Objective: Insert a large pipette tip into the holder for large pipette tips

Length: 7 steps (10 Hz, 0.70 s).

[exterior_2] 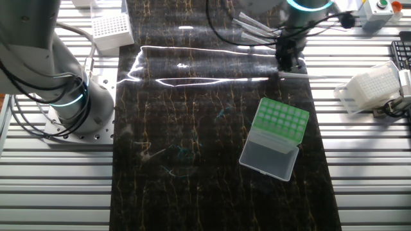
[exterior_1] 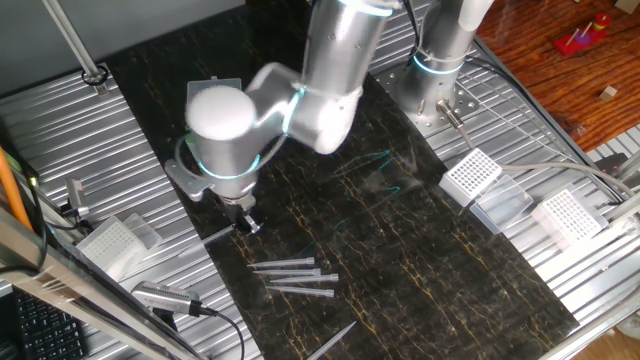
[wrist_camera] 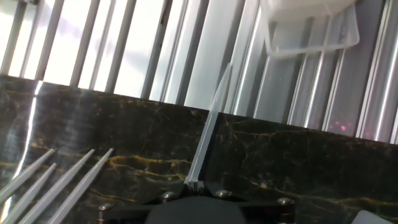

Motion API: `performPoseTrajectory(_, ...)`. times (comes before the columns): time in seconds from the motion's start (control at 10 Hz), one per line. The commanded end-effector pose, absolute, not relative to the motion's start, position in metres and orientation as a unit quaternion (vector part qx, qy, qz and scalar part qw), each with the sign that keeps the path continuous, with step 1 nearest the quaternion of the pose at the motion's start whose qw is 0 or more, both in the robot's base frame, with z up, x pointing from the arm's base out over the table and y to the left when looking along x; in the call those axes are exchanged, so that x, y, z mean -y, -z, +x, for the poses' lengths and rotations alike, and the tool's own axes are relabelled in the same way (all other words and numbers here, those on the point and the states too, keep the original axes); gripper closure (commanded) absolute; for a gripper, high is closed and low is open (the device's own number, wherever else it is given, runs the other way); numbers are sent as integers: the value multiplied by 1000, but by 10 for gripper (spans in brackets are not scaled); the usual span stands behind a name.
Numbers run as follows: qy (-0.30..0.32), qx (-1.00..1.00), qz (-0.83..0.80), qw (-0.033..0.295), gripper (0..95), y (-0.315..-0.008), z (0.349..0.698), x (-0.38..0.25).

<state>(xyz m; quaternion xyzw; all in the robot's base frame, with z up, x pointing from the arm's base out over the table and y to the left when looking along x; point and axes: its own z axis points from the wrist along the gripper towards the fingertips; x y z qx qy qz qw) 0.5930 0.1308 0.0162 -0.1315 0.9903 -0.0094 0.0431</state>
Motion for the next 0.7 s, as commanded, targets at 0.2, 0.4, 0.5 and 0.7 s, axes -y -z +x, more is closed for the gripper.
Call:
performPoseTrajectory(0.2, 33, -999, -21, 24, 950, -35, 594, -130)
performPoseTrajectory(0.4, 41, -997, -65, 28, 950, -47, 595, -129)
performPoseTrajectory(0.5, 34, -994, -100, 30, 950, -48, 595, -129)
performPoseTrajectory(0.7, 35, -991, -126, 30, 950, -52, 594, -129)
